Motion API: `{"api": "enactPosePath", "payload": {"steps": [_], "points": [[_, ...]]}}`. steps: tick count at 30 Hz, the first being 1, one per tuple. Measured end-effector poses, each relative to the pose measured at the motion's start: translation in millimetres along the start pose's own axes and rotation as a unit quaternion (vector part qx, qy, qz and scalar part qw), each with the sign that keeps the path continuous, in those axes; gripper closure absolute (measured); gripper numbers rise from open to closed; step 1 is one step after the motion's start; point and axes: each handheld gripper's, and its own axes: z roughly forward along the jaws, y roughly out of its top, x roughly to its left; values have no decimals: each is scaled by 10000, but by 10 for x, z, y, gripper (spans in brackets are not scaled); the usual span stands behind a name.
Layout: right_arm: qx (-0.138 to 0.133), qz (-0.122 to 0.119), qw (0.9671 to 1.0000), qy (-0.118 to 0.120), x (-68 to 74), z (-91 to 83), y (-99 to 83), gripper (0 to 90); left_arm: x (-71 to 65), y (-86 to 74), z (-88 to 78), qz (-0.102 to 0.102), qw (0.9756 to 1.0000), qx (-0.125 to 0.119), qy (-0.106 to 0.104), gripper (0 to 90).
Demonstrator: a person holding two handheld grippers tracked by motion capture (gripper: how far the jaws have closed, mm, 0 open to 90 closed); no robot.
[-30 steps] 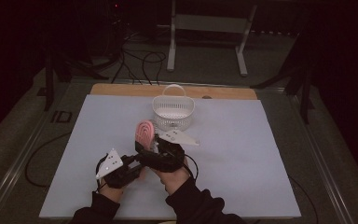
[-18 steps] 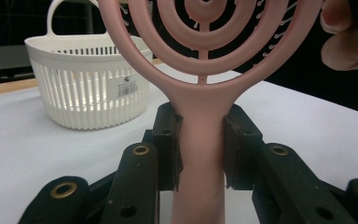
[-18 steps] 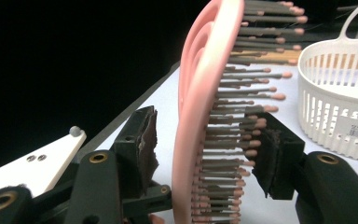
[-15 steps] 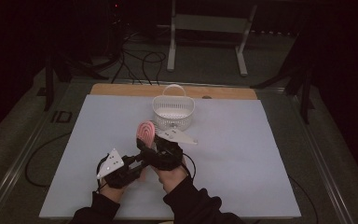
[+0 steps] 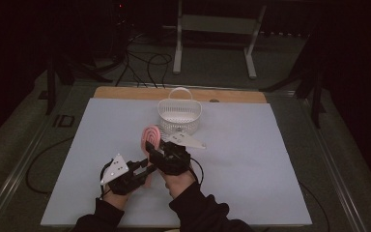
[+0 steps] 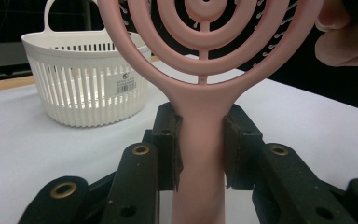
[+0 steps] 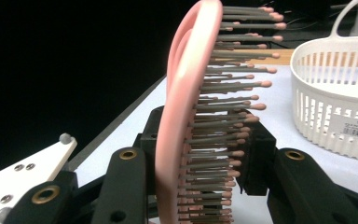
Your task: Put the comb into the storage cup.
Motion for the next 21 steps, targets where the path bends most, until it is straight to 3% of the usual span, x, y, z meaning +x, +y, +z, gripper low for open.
{"api": "enactPosePath", "payload": {"steps": [2, 15, 18, 21], "points": [[22, -110, 9999, 6, 3, 2, -5, 619, -2, -1, 0, 9, 10000, 21, 5, 707], [-75, -59, 10000, 8, -9, -22, -7, 636, -50, 38, 10, 21, 9999, 79, 149, 704], [-136, -90, 9999, 57, -24, -24, -1, 638, -75, 57, 17, -33, 9997, 97, 223, 699], [-150, -159, 9997, 127, -31, -23, 8, 639, -78, 72, 22, -113, 9997, 104, 166, 672]]}}
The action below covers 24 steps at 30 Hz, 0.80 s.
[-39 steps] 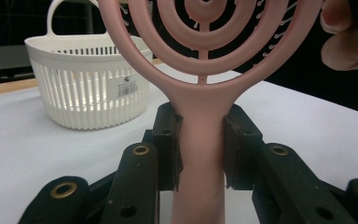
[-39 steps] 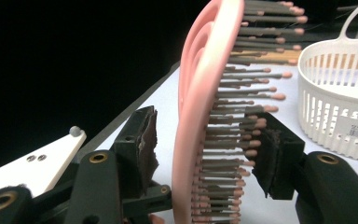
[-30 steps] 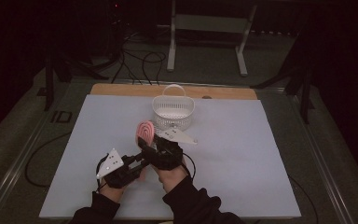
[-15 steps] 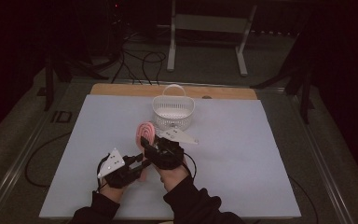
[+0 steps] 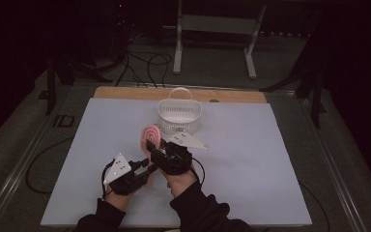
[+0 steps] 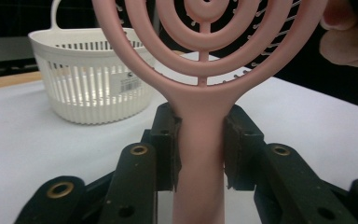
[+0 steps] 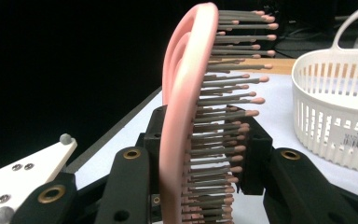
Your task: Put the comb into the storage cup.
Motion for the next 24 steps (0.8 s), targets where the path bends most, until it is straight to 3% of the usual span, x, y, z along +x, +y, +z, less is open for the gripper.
{"api": "enactPosePath", "payload": {"steps": [5, 15, 20, 24], "points": [[50, -85, 9999, 124, -3, 15, 9, 640, 0, 21, 1, -279, 9996, -2, 64, 467], [-101, -200, 9996, 169, -68, -19, 100, 641, 56, 46, -3, -424, 9986, 188, 257, 244], [-177, -280, 9993, 179, -126, -39, 144, 641, 67, 75, -8, -382, 9987, 315, 130, 175], [-259, -341, 9987, 264, -167, -55, 166, 641, 72, 74, -4, -305, 9984, 441, -169, 69]]}}
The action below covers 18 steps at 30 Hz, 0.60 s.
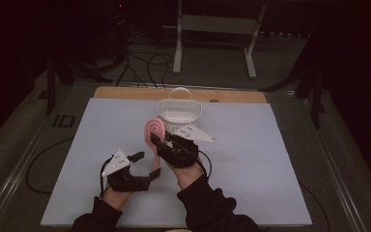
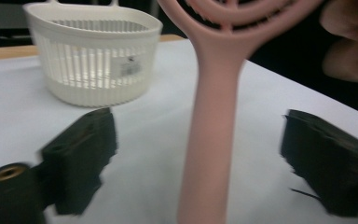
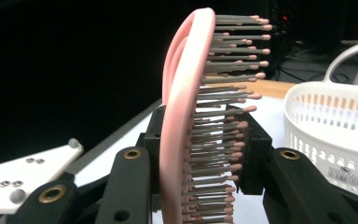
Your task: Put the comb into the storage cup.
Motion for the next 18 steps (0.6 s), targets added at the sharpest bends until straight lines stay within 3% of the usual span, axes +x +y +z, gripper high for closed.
{"api": "enactPosePath", "payload": {"steps": [8, 18], "points": [[63, -154, 9998, 58, -89, -33, 35, 642, 11, -3, -10, -18, 9995, 142, -296, 3], [155, -348, 9992, 148, -224, -71, 48, 643, 27, 21, -29, 119, 9974, 345, -617, 1]]}}
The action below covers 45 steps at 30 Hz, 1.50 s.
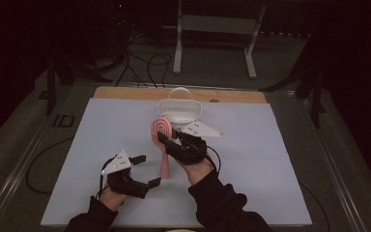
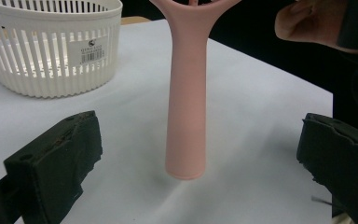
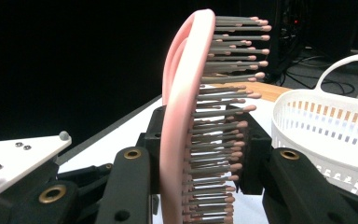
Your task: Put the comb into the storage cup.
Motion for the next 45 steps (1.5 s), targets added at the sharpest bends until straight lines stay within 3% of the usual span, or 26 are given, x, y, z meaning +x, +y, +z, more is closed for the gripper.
{"api": "enactPosePath", "payload": {"steps": [9, 19, 25, 30, 45], "points": [[80, -200, 9997, 66, -100, -33, 7, 643, 56, -12, -83, 55, 9997, 197, -135, 0], [81, -296, 9995, 55, -219, -122, 20, 643, 114, -75, -235, 82, 9996, 183, 182, 0], [-4, -306, 9995, 74, -319, -212, 19, 644, 162, -172, -320, 175, 9982, 465, 343, 0], [-45, -370, 9993, 68, -373, -271, 24, 643, 208, -242, -413, 123, 9973, 548, 478, 1], [-91, -468, 9989, 30, -434, -468, 42, 643, 246, -429, -585, 82, 9952, 774, 599, 1]]}}
